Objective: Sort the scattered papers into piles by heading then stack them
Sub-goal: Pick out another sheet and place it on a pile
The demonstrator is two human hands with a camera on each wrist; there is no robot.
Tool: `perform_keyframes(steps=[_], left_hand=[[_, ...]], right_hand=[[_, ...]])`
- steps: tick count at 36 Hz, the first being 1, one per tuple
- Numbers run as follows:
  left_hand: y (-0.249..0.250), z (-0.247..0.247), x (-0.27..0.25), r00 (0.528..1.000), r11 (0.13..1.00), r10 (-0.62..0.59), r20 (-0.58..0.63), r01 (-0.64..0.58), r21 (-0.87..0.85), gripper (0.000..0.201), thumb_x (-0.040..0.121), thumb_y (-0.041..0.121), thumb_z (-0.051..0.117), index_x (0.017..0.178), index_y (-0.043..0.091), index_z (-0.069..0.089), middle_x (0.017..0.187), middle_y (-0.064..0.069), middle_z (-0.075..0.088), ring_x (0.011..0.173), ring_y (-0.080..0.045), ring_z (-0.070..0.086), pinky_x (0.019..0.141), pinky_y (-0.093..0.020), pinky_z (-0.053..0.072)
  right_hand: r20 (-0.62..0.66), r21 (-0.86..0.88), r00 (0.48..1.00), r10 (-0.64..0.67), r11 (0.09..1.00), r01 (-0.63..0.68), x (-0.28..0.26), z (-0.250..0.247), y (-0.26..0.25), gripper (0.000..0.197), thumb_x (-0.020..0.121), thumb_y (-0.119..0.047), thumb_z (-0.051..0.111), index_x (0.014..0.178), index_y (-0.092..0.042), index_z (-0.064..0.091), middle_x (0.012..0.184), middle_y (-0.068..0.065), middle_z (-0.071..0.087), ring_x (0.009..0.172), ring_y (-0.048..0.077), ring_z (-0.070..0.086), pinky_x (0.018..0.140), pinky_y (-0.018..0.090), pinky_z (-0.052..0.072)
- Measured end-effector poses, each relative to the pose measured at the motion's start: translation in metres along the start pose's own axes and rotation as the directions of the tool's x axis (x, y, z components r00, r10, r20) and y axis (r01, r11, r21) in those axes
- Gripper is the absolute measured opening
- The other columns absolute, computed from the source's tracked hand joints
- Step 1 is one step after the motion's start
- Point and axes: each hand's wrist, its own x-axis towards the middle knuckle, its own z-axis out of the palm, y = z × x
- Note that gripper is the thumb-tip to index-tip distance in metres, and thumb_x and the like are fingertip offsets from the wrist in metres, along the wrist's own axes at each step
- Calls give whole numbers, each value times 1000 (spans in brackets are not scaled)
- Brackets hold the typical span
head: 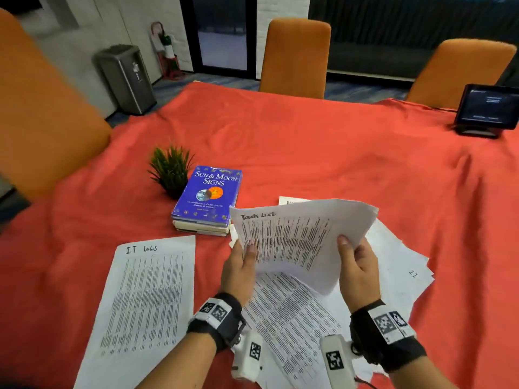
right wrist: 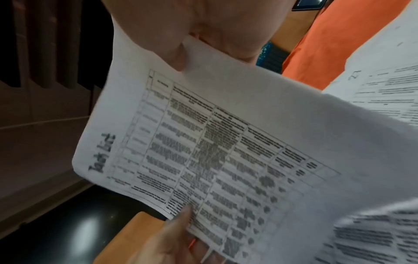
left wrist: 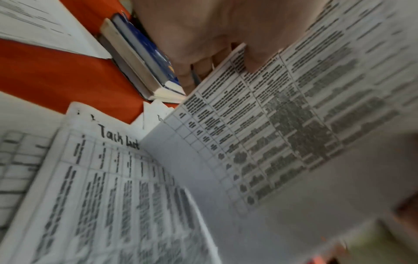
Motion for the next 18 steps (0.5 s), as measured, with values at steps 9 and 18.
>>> perform_keyframes(steps=[9,18], left_hand=[[0,-113,23,984,995,-94,-153,99,26,13,99,19,47,105,18,60,94,4,65,87,-15,58,79,-30,45],[-98,-249,24,876,854,-421,-236,471,222,21,98,15,51,113,7,64,104,-11,68,98,-28,62,92,-42,48]], right_hand=[[82,-85,989,121,990,-114,1,7,5,14,98,-15,48,103,-25,57,100,8,68,93,24,67,84,38,51],[115,-340,948,297,908,-244,-18,-13,58,9,97,-25,51,98,-32,57,100,3,69,93,19,67,86,45,53]])
